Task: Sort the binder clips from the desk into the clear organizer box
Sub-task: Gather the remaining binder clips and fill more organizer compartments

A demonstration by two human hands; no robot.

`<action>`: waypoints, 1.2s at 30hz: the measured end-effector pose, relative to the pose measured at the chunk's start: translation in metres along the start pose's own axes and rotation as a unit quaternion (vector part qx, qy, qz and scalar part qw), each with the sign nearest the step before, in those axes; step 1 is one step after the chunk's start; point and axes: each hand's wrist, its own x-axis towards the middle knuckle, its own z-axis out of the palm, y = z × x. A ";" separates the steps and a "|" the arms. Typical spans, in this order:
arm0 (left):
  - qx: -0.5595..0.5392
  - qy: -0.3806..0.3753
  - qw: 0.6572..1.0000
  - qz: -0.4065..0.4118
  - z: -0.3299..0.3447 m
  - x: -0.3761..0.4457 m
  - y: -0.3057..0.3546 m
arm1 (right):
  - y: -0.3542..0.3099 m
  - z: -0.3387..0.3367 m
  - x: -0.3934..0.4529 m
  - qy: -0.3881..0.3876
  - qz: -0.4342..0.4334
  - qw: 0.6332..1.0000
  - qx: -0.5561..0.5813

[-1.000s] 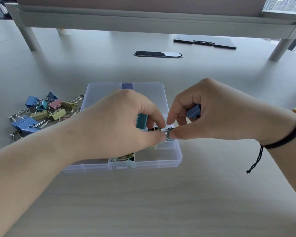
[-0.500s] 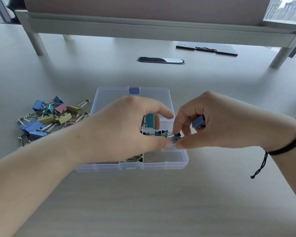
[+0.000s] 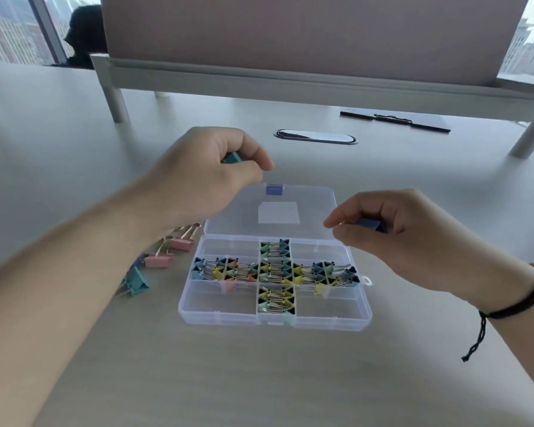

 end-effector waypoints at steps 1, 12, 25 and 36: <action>0.005 0.016 1.000 -0.012 -0.012 0.001 -0.005 | -0.005 0.004 0.002 0.005 -0.005 1.000 -0.009; 0.335 -0.160 0.923 -0.099 -0.077 -0.077 -0.088 | -0.101 0.082 0.077 -0.111 -0.142 0.955 -0.235; 0.410 0.012 0.911 -0.045 -0.063 -0.088 -0.105 | -0.132 0.144 0.112 -0.192 -0.186 0.839 -0.475; 0.438 0.068 0.896 0.020 -0.059 -0.087 -0.107 | -0.136 0.165 0.125 -0.207 -0.093 0.918 -0.324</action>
